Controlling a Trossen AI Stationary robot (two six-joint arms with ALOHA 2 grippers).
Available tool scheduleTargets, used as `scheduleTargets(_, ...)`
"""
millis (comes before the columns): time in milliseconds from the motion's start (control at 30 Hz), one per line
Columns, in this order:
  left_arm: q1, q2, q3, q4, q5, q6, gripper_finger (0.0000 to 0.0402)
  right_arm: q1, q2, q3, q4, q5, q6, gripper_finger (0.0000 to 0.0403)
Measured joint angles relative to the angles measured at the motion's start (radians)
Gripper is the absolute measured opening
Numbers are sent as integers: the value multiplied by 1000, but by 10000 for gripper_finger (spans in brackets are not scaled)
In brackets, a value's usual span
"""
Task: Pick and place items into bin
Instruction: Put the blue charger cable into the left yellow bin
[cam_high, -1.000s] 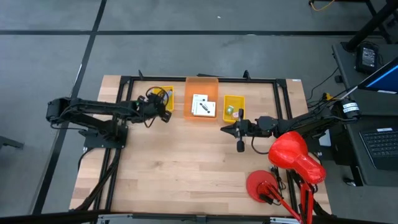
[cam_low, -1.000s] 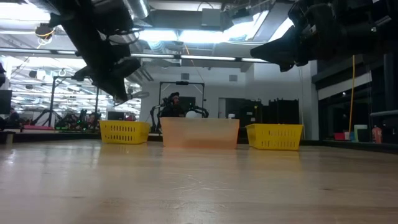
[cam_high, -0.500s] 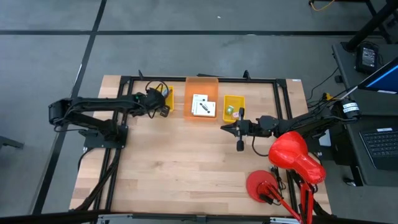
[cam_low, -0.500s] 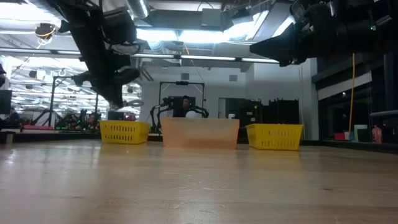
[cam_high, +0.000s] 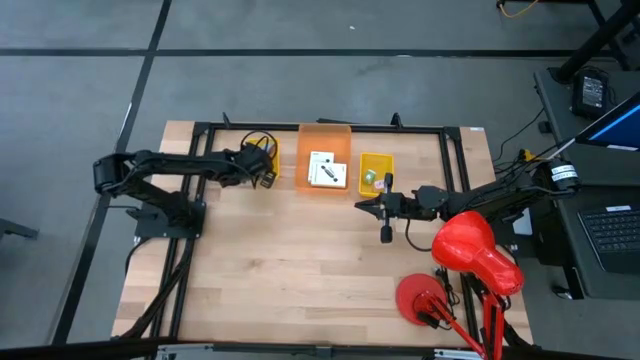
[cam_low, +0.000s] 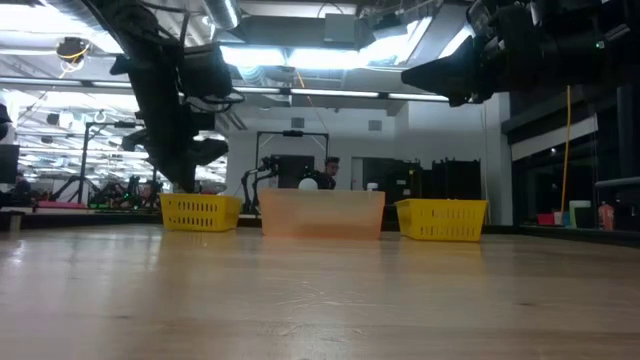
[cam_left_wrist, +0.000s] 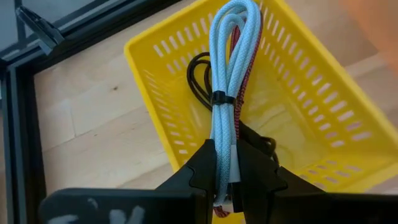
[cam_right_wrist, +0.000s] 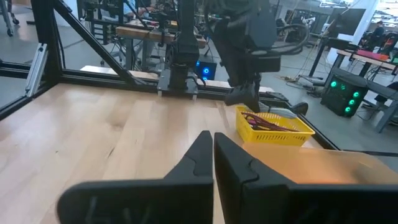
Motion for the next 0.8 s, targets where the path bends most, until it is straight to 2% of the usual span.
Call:
scheduleTargets(200, 8, 15, 0, 34, 14, 43, 46, 0, 0, 0, 1, 0, 0, 0)
scheduleTargets(500, 7, 15, 0, 87, 27, 85, 96, 0, 0, 0, 1, -1, 0, 0)
scheduleTargets(800, 7, 15, 0, 79, 8, 89, 114, 0, 0, 0, 1, -1, 0, 0)
